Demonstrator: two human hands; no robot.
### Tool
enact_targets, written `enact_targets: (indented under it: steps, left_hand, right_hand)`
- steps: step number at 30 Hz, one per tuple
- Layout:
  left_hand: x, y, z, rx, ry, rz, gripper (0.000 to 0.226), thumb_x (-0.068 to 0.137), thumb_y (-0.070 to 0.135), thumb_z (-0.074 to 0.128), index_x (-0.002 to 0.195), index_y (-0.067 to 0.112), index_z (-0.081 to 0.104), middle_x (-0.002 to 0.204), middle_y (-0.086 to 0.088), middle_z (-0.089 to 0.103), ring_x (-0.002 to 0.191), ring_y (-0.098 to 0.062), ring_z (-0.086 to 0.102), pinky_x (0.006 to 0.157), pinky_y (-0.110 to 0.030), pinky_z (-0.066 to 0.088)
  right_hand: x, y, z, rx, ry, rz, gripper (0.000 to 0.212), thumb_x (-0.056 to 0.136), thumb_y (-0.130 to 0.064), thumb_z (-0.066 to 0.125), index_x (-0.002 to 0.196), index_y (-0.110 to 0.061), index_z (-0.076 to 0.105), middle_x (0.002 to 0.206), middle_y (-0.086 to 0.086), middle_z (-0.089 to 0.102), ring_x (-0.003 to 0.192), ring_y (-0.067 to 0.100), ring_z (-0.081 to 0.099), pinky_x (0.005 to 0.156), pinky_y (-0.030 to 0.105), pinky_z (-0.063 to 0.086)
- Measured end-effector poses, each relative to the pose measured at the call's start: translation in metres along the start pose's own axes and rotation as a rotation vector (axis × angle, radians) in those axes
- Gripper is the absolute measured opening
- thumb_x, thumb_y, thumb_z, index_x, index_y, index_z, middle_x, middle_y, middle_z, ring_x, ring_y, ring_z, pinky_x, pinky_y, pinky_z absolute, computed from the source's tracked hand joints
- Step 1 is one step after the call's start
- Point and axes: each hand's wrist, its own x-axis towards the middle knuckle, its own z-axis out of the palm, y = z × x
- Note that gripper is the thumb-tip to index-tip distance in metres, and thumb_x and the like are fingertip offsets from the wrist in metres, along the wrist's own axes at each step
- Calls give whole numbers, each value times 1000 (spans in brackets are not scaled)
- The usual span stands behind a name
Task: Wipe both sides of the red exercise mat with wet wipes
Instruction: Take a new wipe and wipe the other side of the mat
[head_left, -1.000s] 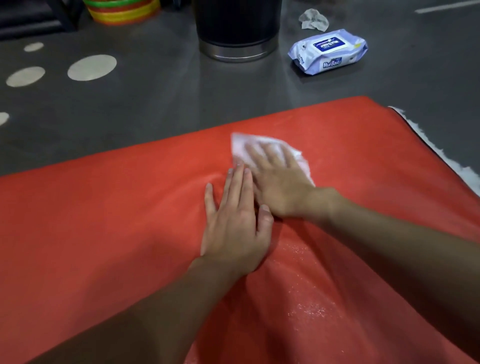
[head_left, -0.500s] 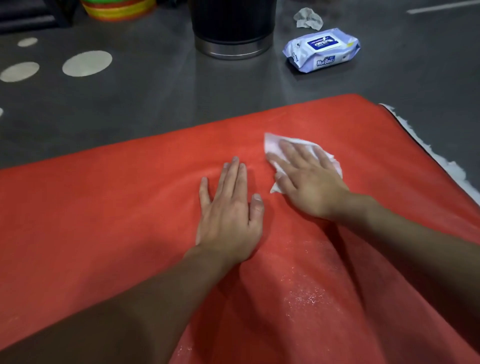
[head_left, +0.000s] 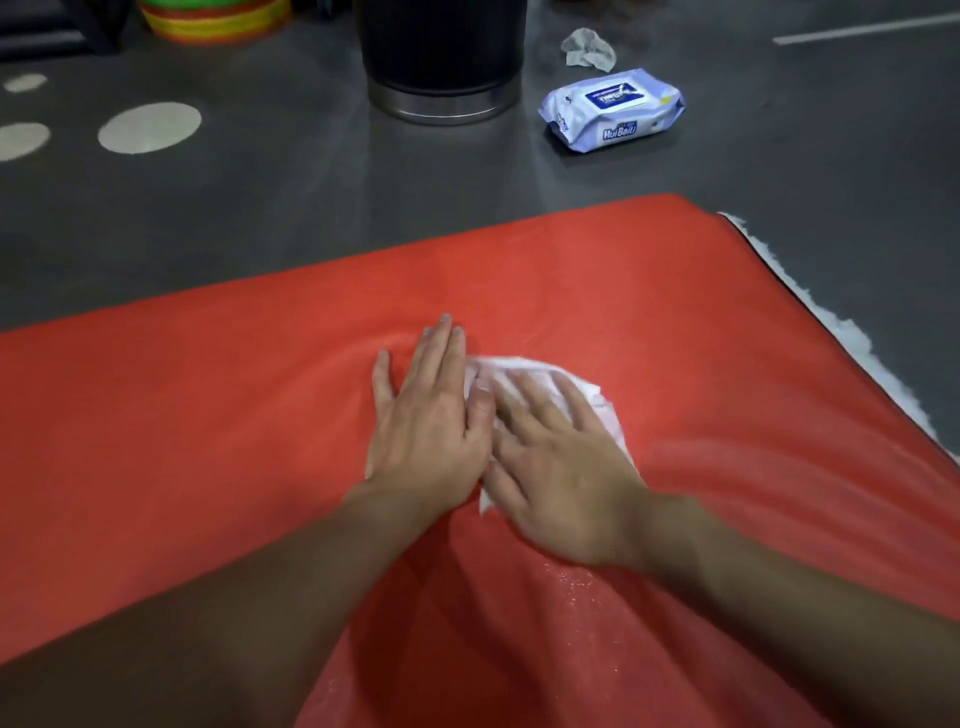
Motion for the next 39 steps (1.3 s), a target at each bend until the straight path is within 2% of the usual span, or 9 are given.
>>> enact_targets:
  steps: [6,11,16,21,25,28,31,35,39]
  left_hand:
    - [0,1,1,11,18,-14,82,85,51,1,154,15,28,163,3,18,151,-9,10,122,-48,-2]
    - [1,0,0,44,5,10,82,84,50,0,148,17,41,160,4,28,150,-10,13,121,-50,1]
    - [1,1,1,69,2,20,81,85,52,2,147,19,43,159,4,30,150,-12,14,120,-52,3]
    - [4,2,-1,177,-132,7,63,97,50,20,154,26,26,165,3,12,152,-18,2,119,-57,-1]
    - [12,6,-11,280,-393,-17,67,99,54,21,157,30,-2,164,4,-14,150,-21,-16,117,-60,-8]
    - [8,31,-29,275,-520,-107,66,101,50,23,156,31,-9,163,2,-22,149,-25,-19,116,-63,-4]
    - [-29,55,-38,275,-722,-58,92,91,64,46,154,34,-15,159,1,-32,147,-31,-24,113,-71,3]
    - [-69,63,-39,335,-856,-5,138,66,73,71,149,27,-29,151,0,-45,143,-34,-33,106,-78,7]
    - [-67,64,-37,306,-827,-25,138,68,67,75,150,26,-28,152,0,-44,143,-35,-33,105,-79,6]
  right_hand:
    - [3,35,-5,-4,33,260,69,90,-52,-2,156,-38,13,166,2,6,152,26,3,122,48,-4]
    - [-32,19,1,-4,-26,-37,59,97,-51,19,153,-36,28,162,4,25,149,29,22,121,52,11]
    - [-29,41,-1,1,11,343,73,86,-56,-6,156,-39,4,166,1,-5,152,28,-5,121,47,-9]
    - [-70,28,-1,24,-45,-10,58,99,-51,14,154,-37,25,164,2,20,149,27,17,121,50,10]
    - [-63,40,-4,15,-7,317,75,85,-54,-8,156,-38,8,166,2,1,152,28,0,120,46,-8]
    - [-78,4,5,40,-13,184,71,88,-54,-1,156,-36,13,166,6,2,152,30,-1,120,49,-8]
    - [-85,31,-2,29,-12,115,63,95,-49,9,154,-34,25,162,4,23,149,30,19,122,48,7]
    - [-82,12,2,65,0,360,74,87,-52,-5,157,-33,10,166,5,2,152,30,-1,121,49,-7]
    - [-118,8,7,40,-54,65,64,97,-51,14,154,-27,30,163,6,22,150,29,19,121,51,11]
